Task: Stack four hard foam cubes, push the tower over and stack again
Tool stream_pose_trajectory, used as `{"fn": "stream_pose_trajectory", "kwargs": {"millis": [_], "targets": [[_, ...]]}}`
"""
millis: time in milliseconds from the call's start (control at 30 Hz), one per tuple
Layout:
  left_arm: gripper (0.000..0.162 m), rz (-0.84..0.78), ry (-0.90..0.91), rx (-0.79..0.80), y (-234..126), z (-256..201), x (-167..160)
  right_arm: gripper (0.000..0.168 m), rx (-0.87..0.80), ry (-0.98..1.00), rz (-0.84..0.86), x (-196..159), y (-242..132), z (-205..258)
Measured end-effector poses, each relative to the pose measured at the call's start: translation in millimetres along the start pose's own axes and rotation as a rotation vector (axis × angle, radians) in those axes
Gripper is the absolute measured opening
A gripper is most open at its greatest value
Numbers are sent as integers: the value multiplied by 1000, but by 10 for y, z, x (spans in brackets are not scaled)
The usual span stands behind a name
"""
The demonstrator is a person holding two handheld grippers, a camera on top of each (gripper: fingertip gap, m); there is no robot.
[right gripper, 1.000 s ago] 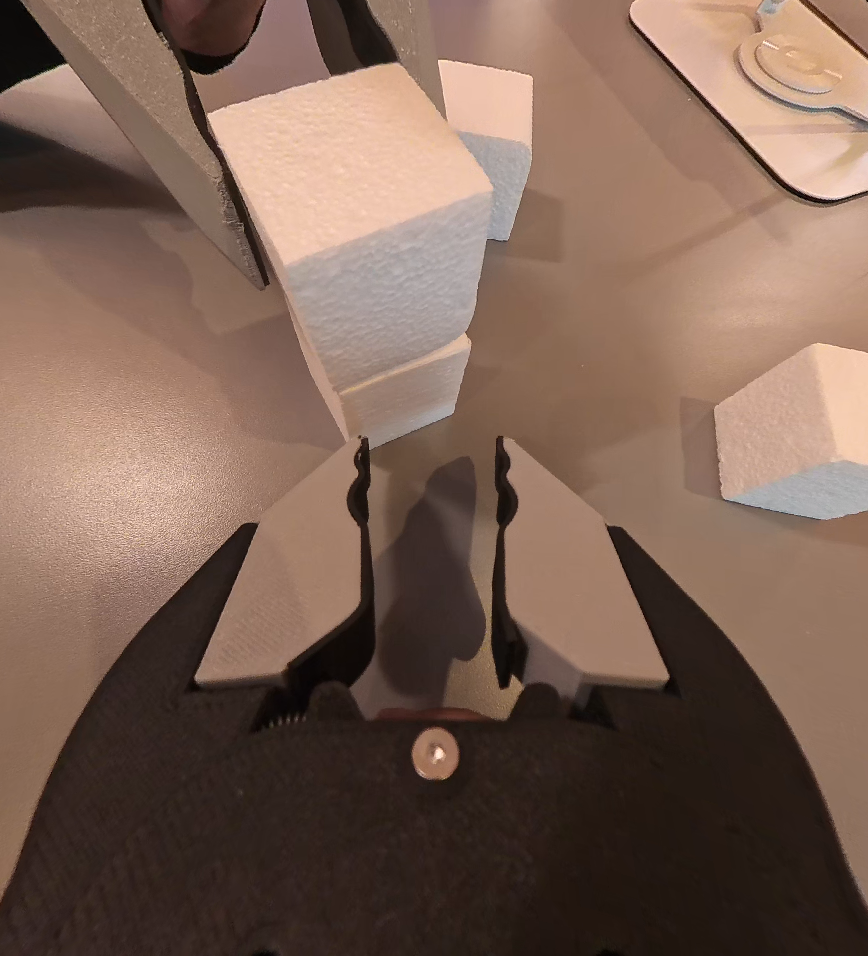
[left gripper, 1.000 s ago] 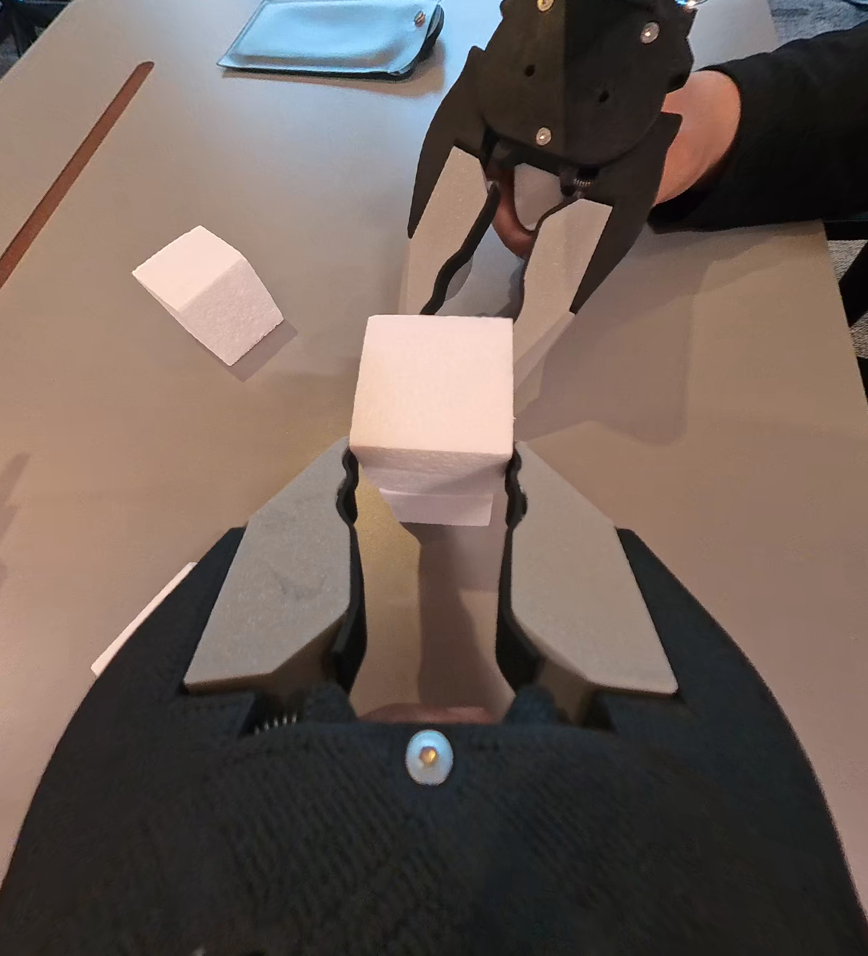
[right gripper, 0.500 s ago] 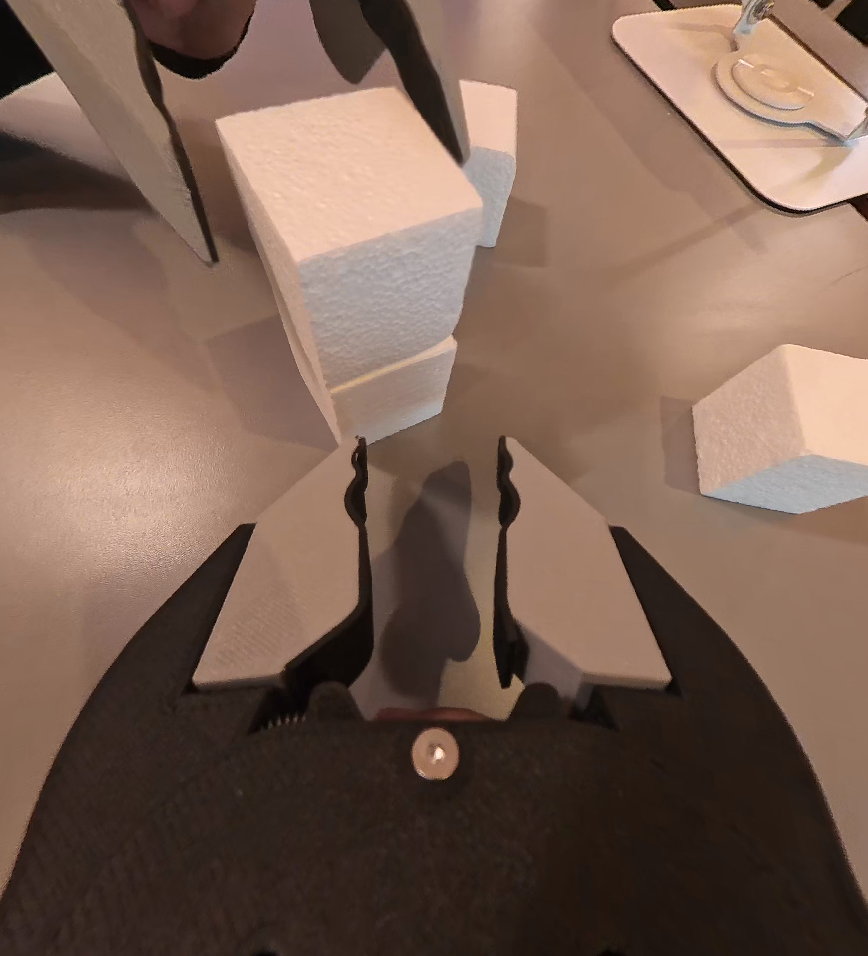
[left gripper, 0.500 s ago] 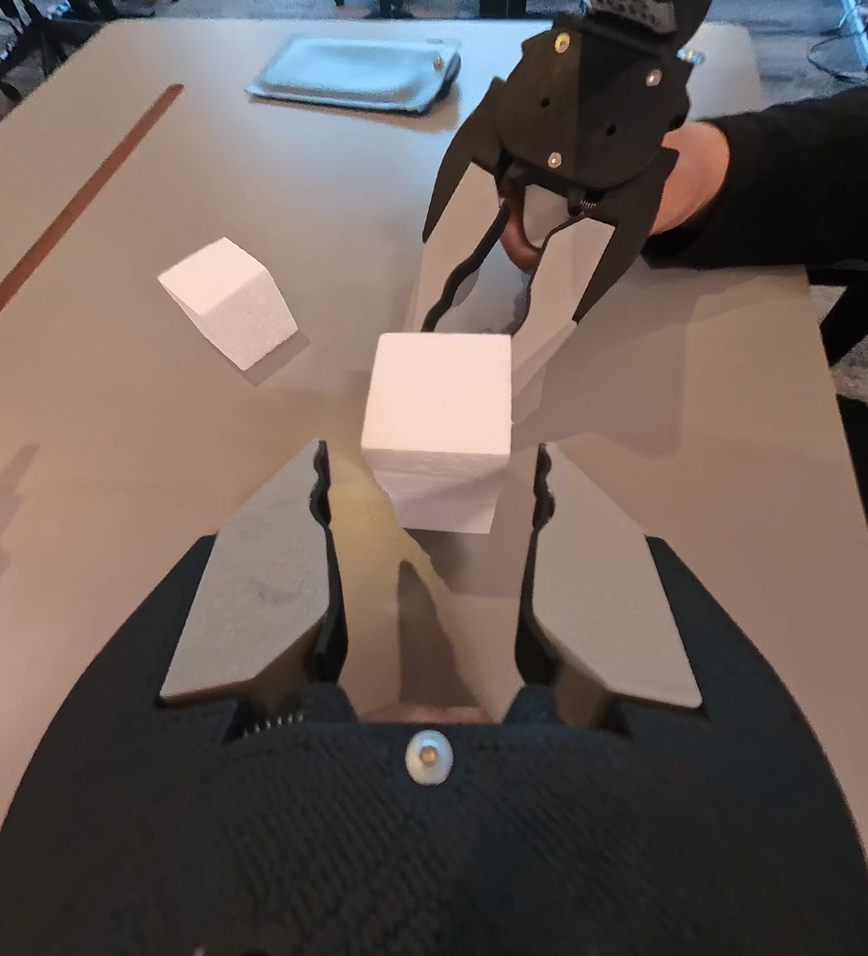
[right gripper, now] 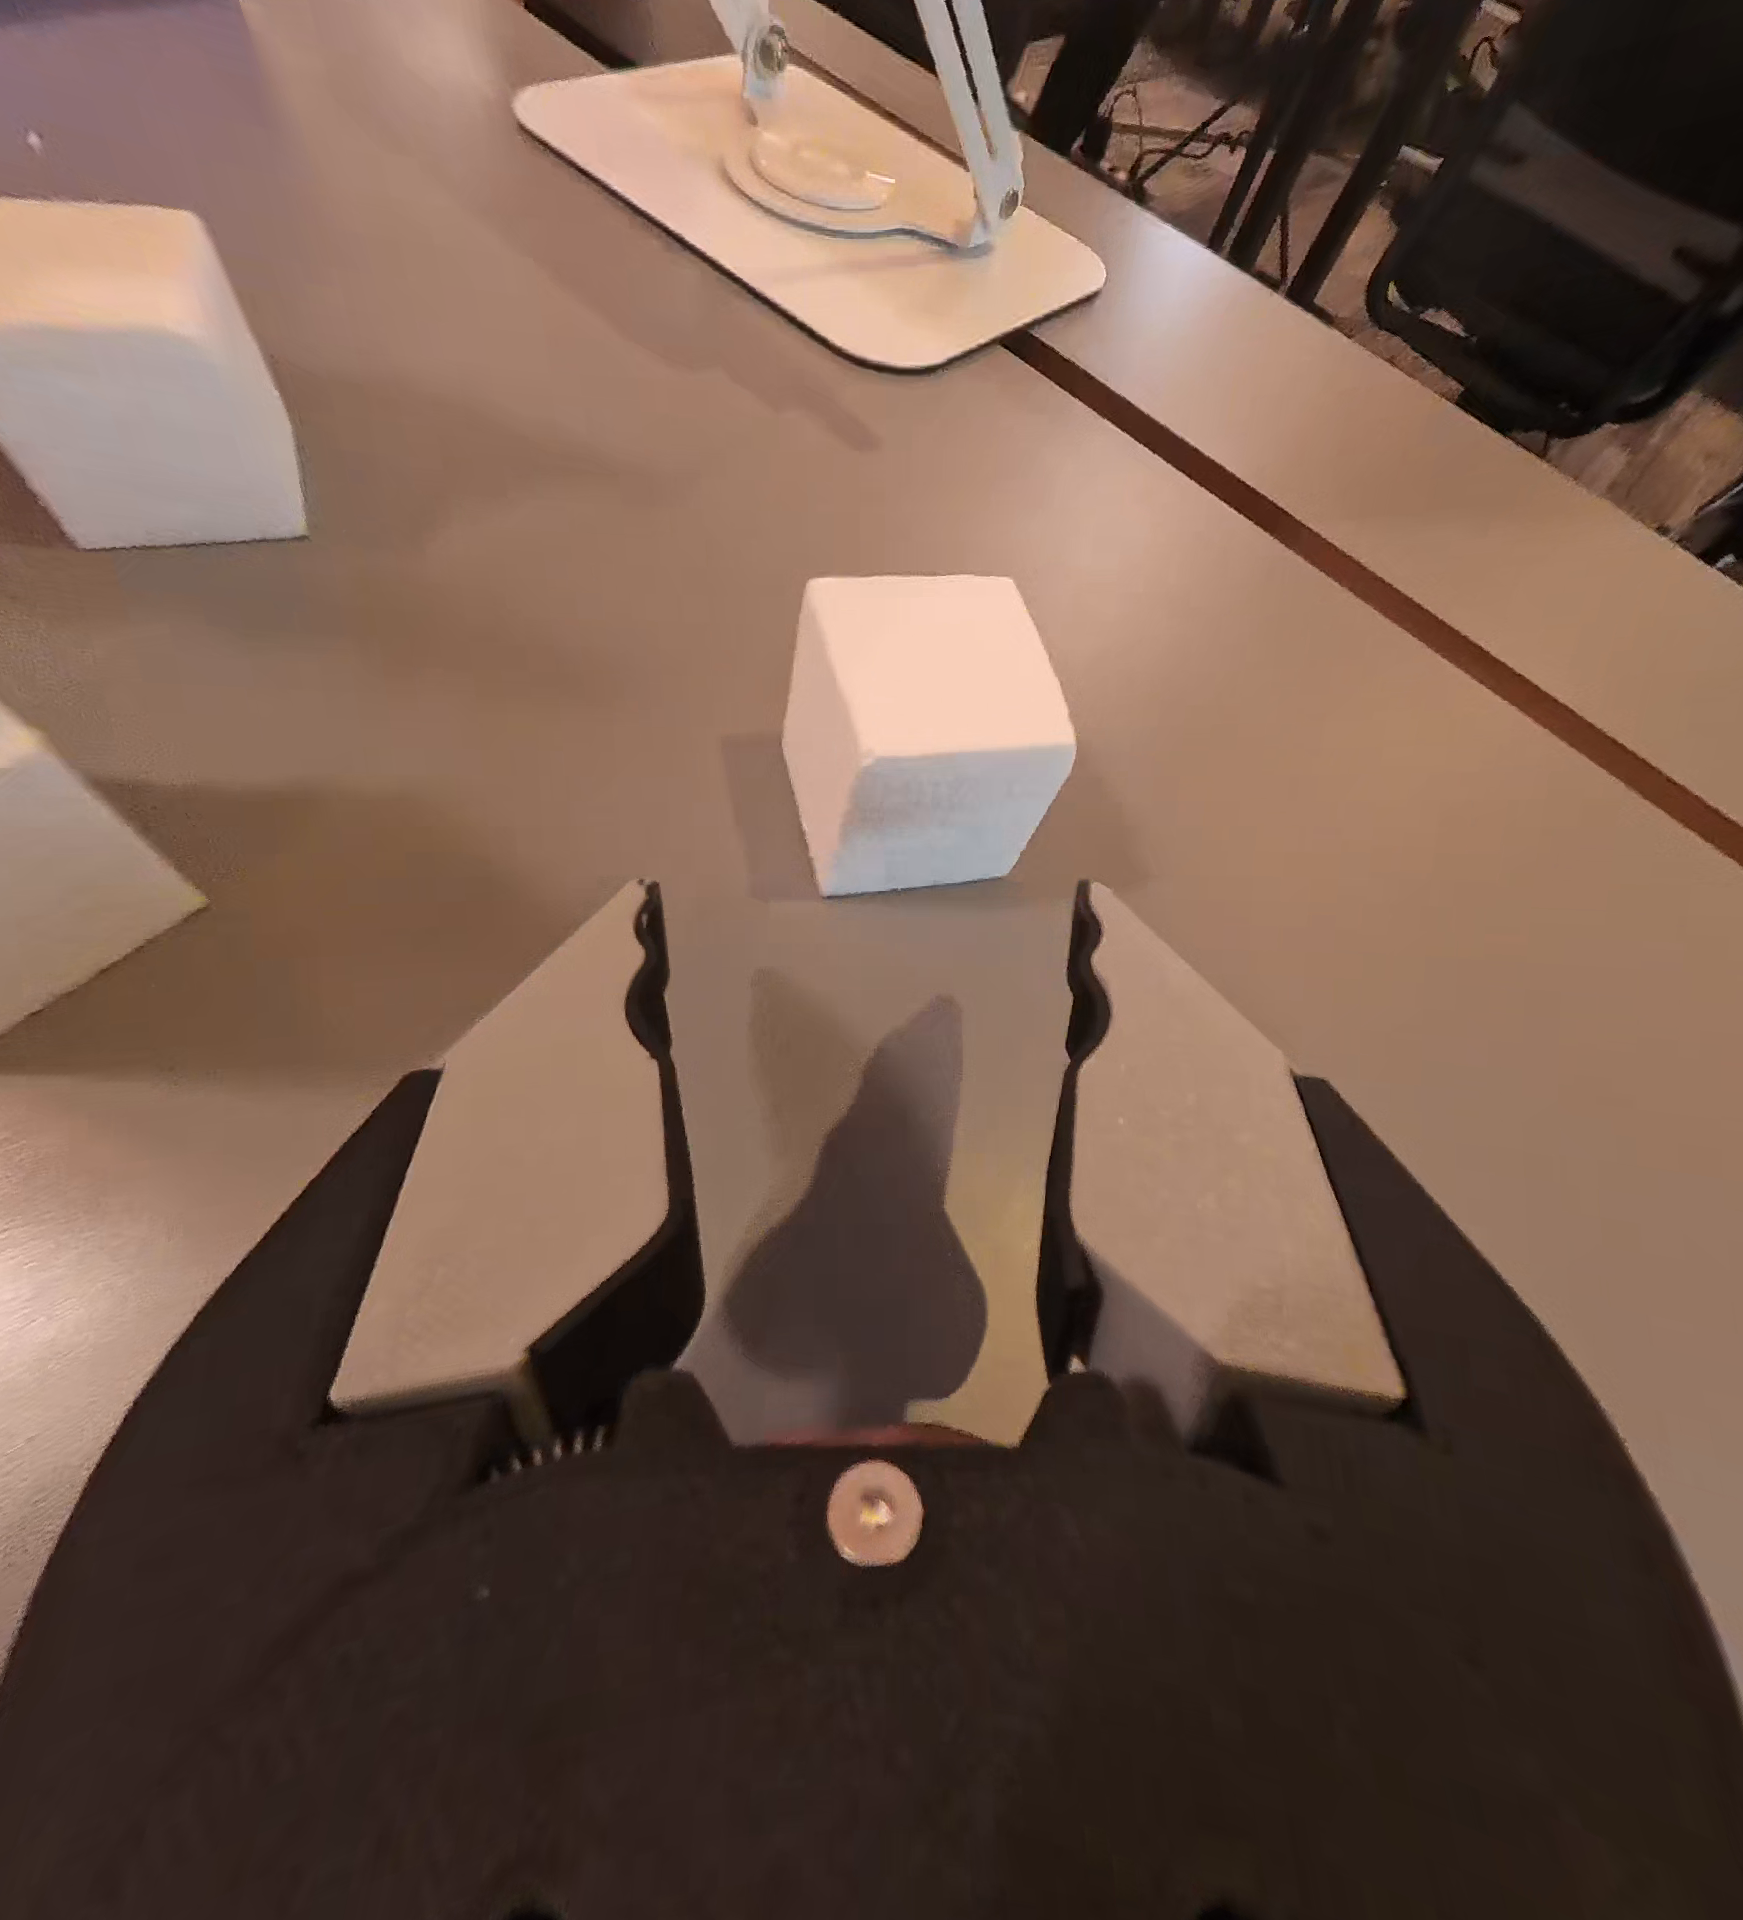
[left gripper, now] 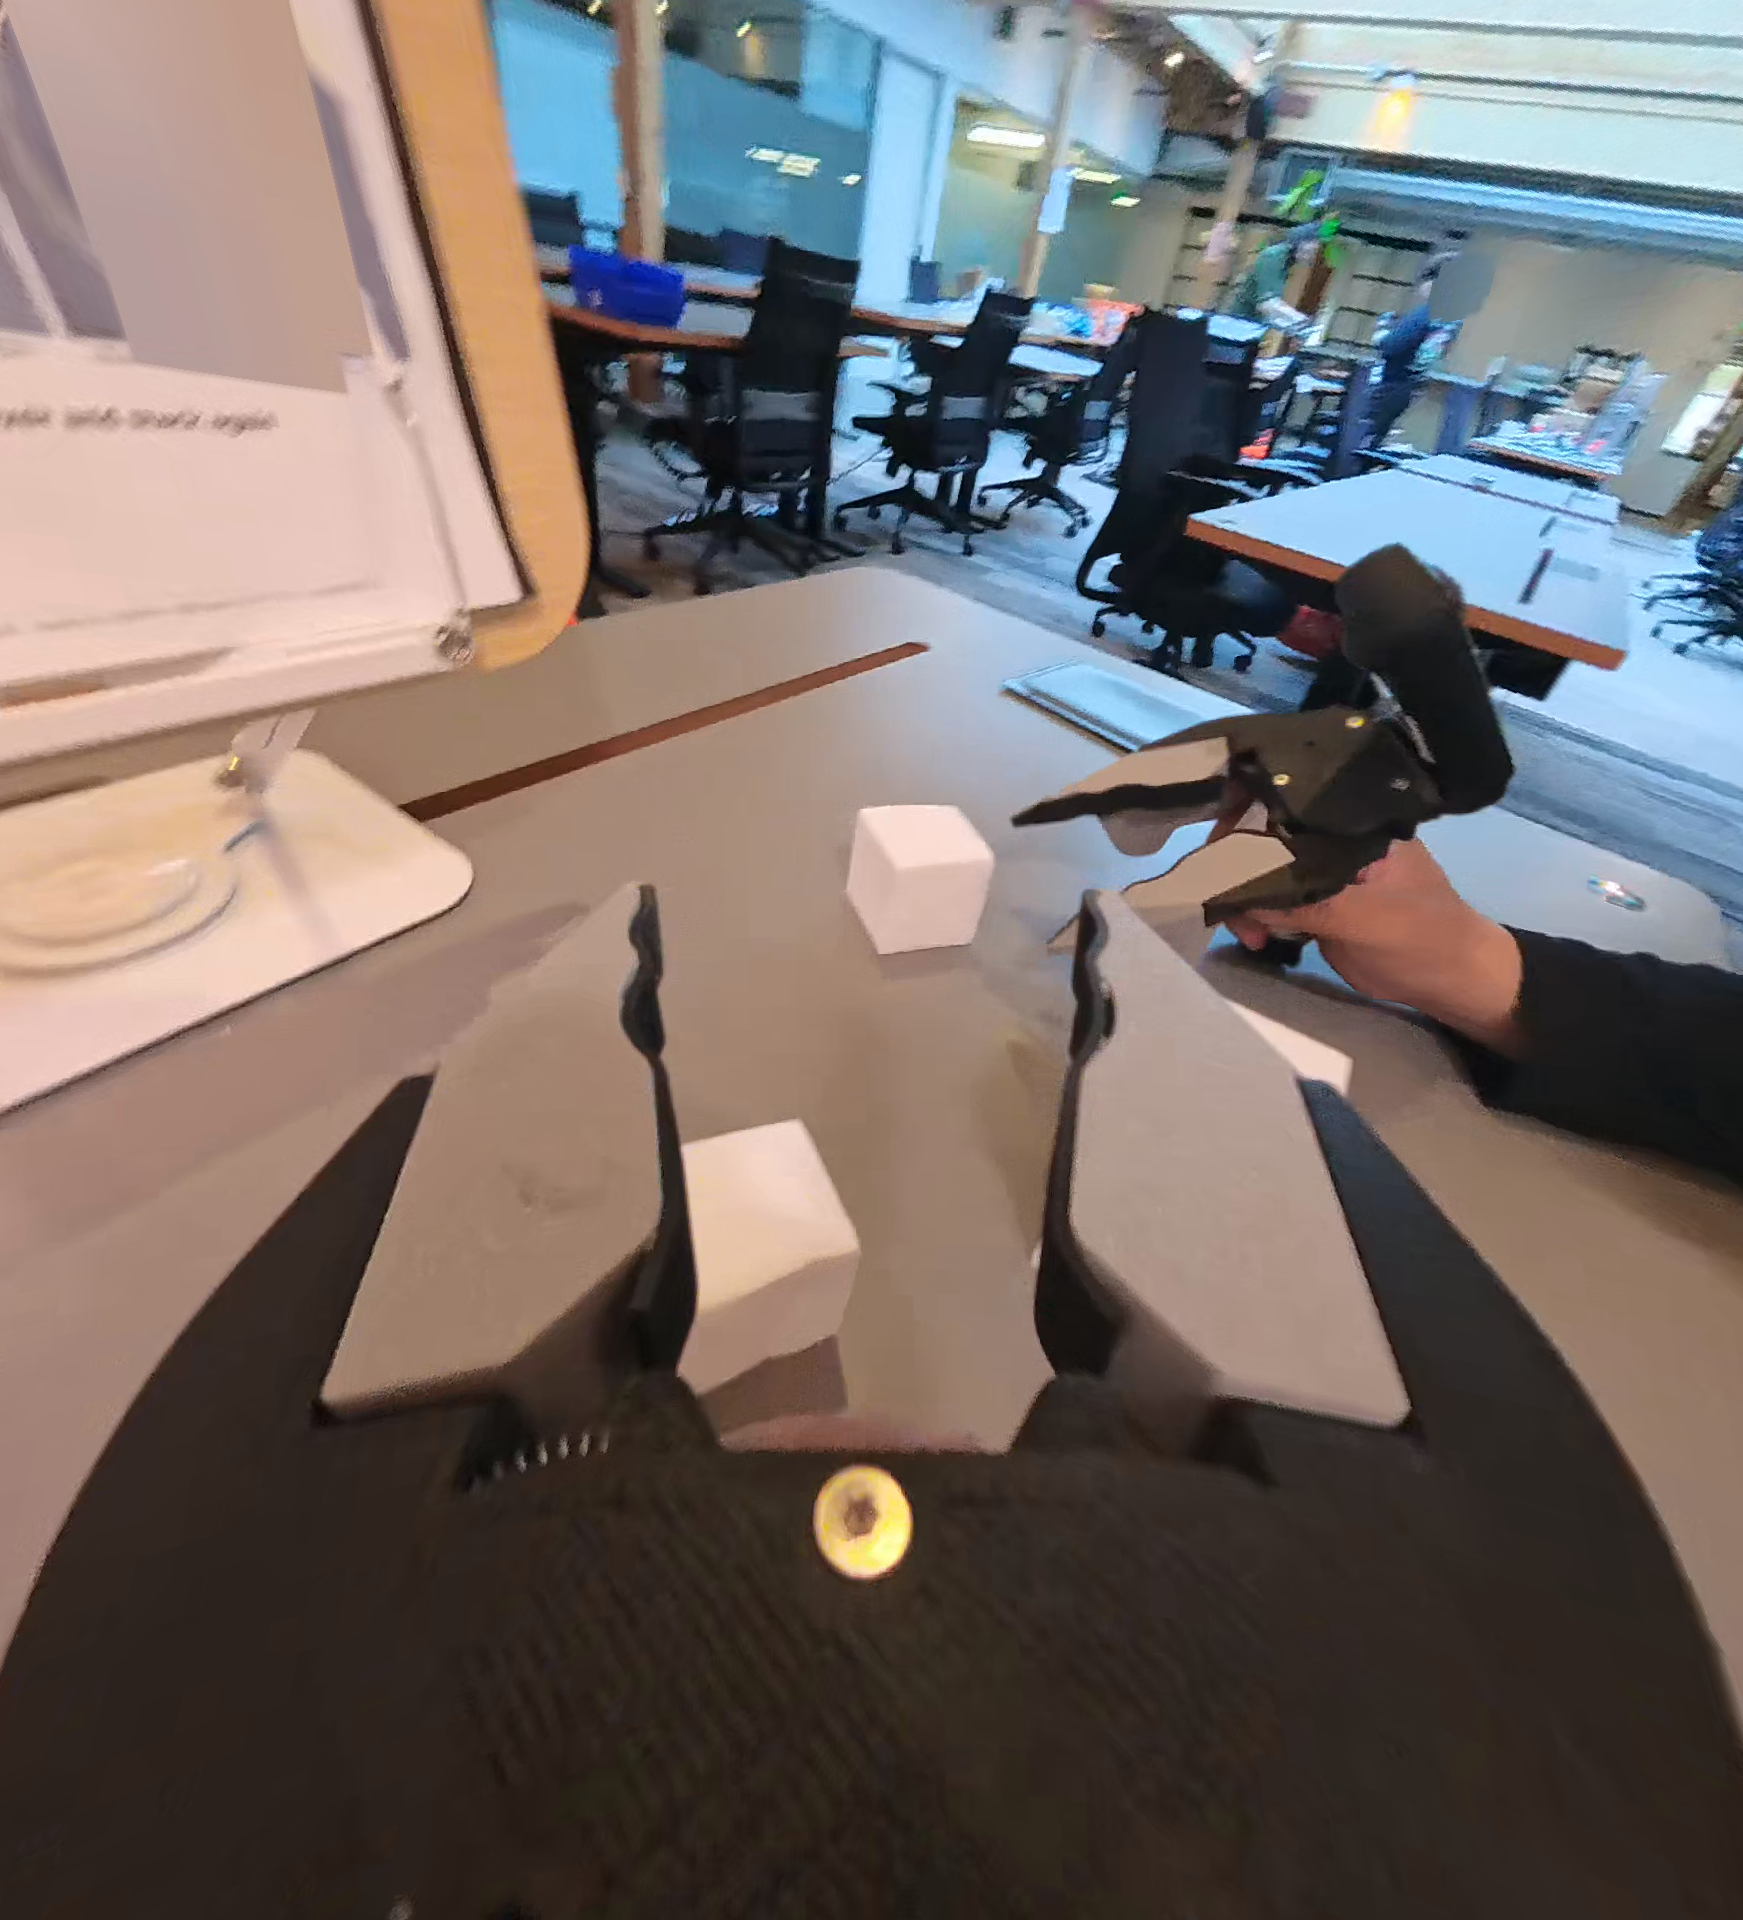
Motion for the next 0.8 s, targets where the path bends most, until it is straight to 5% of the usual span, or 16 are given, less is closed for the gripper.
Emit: {"fn": "stream_pose_trajectory", "kwargs": {"millis": [300,433,800], "targets": [[81,55,-105,0,67,193,-161,73,32,-96,56,181,422,-229],[81,59,-90,17,64,189,-157,55,129,-71,56,201,447,-205],[81,108,-101,82,91,329,-272,55,320,-172,-252,749,-455,387]]}}
Point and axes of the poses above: each gripper's, where its closed fingertips meet, y out along the fingers, x out of its top, z = x × y across the jaws, the point moved 2 cm from there along -y, back along the fingers, and after that the axes turned 13 degrees about z, right-handed, at the moved point
